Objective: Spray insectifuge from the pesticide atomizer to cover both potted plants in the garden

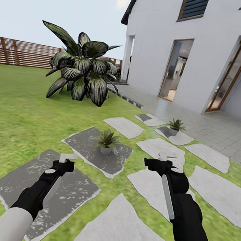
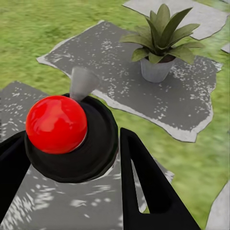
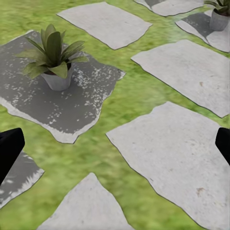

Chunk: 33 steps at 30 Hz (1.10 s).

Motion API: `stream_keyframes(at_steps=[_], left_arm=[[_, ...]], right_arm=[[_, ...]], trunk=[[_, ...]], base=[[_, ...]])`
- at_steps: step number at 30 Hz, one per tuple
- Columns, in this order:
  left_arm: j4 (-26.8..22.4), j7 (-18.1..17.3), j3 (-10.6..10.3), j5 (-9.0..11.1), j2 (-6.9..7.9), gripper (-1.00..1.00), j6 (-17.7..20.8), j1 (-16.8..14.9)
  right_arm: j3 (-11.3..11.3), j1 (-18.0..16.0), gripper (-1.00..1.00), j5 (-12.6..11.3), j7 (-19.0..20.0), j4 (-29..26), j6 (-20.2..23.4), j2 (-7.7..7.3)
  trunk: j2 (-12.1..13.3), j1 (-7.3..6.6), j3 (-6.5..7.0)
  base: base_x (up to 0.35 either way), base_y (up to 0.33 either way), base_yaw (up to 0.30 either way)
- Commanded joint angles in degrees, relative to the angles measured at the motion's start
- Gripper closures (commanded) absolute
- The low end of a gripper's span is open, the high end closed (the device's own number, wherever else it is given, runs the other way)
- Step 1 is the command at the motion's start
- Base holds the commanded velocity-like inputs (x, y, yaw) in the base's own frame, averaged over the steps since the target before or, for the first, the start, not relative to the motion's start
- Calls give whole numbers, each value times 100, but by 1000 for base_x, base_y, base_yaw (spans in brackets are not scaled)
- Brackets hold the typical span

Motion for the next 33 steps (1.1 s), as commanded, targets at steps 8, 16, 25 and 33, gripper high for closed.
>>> stream_keyframes(at_steps=[8, 16, 25, 33], left_arm=[[-10, 15, 2, 13, -2, 100, 34, -2], [-10, 15, 2, -2, -4, 100, 30, -2], [-10, 15, 2, -11, -2, 100, 35, -2], [-10, 15, 2, -18, -2, 100, 31, -2]], right_arm=[[12, -4, -100, -14, -36, -4, 27, 0], [15, -4, -100, -14, -37, -2, 27, 0], [32, -4, -100, -14, -37, -1, 27, 0], [27, -4, -100, -14, -37, -3, 27, 0]], trunk=[[320, -177, 93], [641, -353, 221], [1002, -551, 353], [1322, -727, 497]], base=[[0, 0, 0], [0, 0, 2], [0, 0, 19], [0, 0, 0]])
